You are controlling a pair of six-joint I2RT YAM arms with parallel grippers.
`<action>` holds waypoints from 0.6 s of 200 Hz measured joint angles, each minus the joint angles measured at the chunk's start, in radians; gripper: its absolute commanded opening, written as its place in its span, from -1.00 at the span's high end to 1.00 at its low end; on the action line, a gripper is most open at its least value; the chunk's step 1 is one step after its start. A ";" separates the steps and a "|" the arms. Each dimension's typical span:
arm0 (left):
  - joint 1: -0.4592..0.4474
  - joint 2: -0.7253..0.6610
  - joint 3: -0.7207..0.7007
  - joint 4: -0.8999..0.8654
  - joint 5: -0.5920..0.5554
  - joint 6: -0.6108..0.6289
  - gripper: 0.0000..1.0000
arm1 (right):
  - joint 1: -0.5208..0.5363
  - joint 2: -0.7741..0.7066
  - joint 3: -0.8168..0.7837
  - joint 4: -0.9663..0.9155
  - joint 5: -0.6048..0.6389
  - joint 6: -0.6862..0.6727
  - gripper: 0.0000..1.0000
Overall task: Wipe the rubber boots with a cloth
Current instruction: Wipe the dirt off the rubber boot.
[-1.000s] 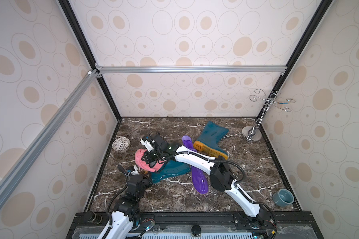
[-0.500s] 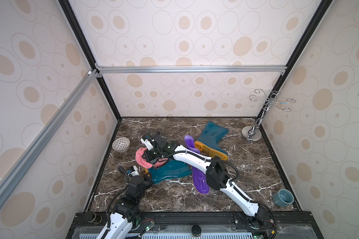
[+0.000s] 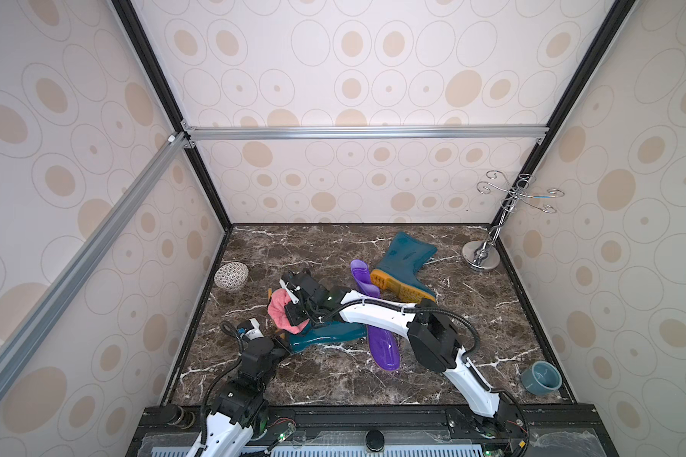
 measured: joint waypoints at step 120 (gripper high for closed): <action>0.000 0.014 0.001 -0.005 -0.014 -0.009 1.00 | 0.024 0.004 0.043 -0.062 0.011 0.004 1.00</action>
